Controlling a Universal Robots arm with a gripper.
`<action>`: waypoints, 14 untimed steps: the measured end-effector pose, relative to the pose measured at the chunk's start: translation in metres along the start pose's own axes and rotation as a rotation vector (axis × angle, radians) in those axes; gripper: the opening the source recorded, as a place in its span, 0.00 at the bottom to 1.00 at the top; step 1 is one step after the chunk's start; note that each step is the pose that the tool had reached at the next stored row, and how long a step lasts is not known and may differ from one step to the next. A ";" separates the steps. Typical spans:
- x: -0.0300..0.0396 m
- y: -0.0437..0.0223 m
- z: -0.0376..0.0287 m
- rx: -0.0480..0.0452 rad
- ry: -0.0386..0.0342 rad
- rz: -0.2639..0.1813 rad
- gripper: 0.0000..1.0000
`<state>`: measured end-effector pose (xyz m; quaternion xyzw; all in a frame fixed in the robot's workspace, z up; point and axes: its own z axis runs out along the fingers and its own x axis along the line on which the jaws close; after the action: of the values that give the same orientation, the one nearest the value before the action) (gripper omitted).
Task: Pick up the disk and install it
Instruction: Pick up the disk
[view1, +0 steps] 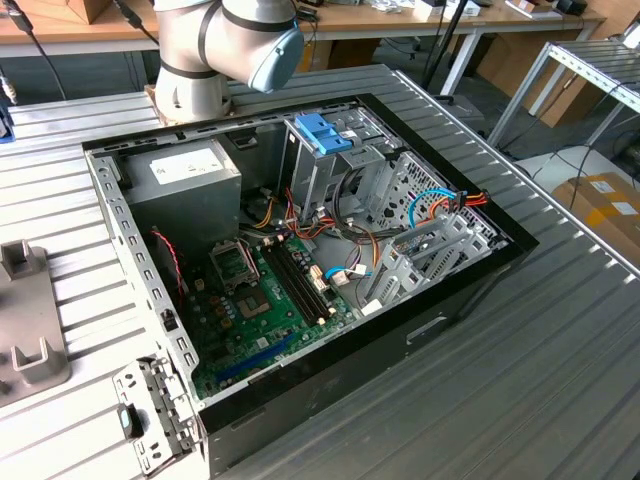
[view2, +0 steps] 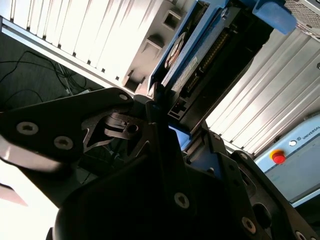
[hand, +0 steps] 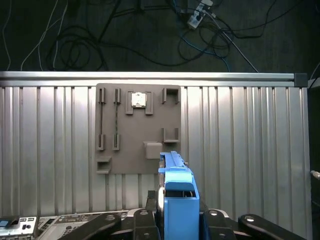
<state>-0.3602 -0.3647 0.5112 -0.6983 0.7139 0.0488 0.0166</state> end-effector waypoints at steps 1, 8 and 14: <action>0.0005 -0.0002 0.0000 0.0000 0.0000 0.000 0.37; 0.0042 -0.0015 -0.0002 0.0000 0.0000 0.000 0.37; 0.0065 -0.0023 -0.0004 0.0000 0.0000 0.000 0.37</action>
<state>-0.3580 -0.3713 0.5108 -0.6983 0.7139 0.0488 0.0166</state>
